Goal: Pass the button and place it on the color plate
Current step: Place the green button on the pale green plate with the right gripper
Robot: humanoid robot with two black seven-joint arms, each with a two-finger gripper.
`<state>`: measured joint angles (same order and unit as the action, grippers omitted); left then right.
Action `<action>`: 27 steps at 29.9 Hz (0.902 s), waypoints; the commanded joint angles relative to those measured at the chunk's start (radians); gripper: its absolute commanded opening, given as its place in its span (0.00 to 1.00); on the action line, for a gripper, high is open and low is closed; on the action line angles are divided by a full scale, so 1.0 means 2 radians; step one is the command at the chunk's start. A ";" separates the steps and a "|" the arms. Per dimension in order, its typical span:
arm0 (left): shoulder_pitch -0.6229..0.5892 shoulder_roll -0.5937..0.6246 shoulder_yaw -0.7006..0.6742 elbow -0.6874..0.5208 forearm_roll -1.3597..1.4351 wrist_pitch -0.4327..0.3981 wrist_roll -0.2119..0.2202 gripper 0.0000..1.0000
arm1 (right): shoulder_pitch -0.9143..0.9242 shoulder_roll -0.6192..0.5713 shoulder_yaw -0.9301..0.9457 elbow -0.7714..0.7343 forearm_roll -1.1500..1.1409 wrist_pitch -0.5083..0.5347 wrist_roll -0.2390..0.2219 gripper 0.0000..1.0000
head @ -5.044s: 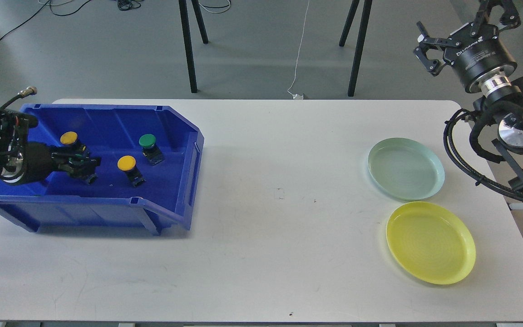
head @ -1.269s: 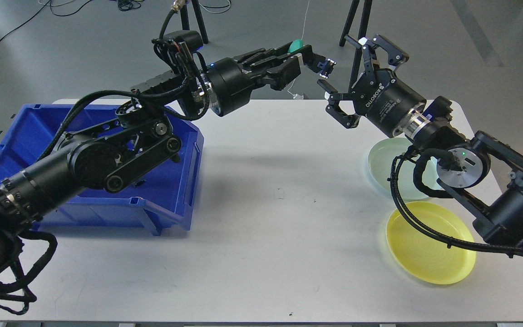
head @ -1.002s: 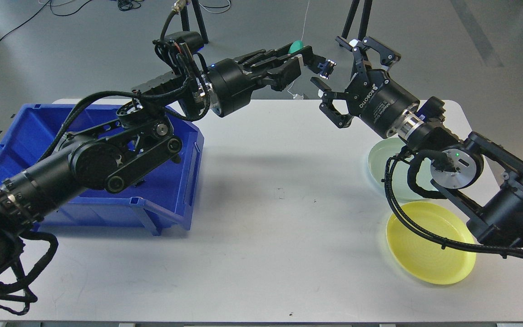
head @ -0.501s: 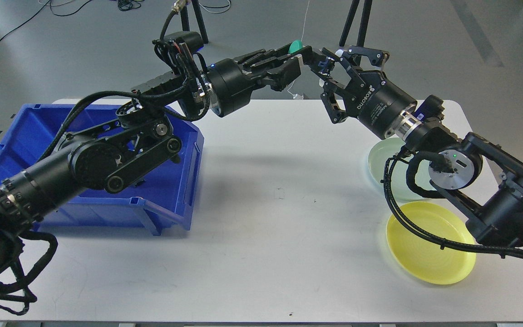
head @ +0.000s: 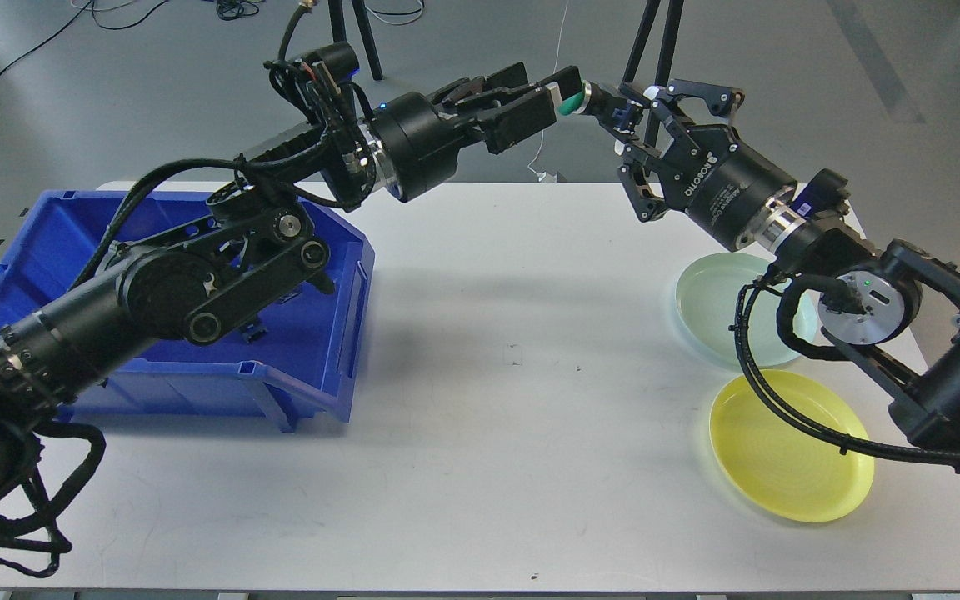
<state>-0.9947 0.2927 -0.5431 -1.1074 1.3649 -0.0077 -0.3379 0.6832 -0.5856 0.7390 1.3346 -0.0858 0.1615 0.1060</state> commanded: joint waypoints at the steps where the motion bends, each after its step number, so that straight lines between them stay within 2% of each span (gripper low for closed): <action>1: 0.009 0.025 -0.024 0.002 -0.100 -0.002 -0.022 0.91 | -0.029 -0.071 -0.008 0.001 -0.002 0.000 -0.005 0.22; 3: 0.013 0.043 -0.029 0.002 -0.137 -0.005 -0.024 0.91 | -0.052 -0.113 -0.024 0.000 -0.011 0.001 -0.006 0.22; 7: 0.019 0.059 -0.030 0.001 -0.152 -0.005 -0.025 0.91 | -0.082 -0.142 -0.060 -0.024 -0.048 0.001 -0.006 0.22; 12: 0.026 0.066 -0.031 -0.002 -0.152 -0.005 -0.024 0.91 | -0.105 -0.137 -0.083 -0.064 -0.051 0.000 -0.009 0.22; 15: 0.026 0.065 -0.031 -0.002 -0.152 -0.005 -0.024 0.91 | -0.105 -0.134 -0.089 -0.086 -0.051 -0.006 -0.019 0.22; 20: 0.026 0.065 -0.031 -0.002 -0.152 -0.004 -0.023 0.91 | -0.098 -0.092 -0.088 -0.116 -0.051 -0.007 -0.033 0.25; 25: 0.027 0.065 -0.028 -0.001 -0.151 -0.005 -0.021 0.92 | -0.091 -0.078 -0.087 -0.126 -0.051 -0.007 -0.053 0.48; 27: 0.026 0.065 -0.027 0.000 -0.151 -0.005 -0.021 0.92 | -0.090 -0.077 -0.085 -0.126 -0.051 -0.007 -0.055 0.53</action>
<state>-0.9405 0.4219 -0.5991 -1.1088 1.0623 -0.0154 -0.3812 0.4992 -0.7459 0.5635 1.0845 -0.1872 0.1469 0.0068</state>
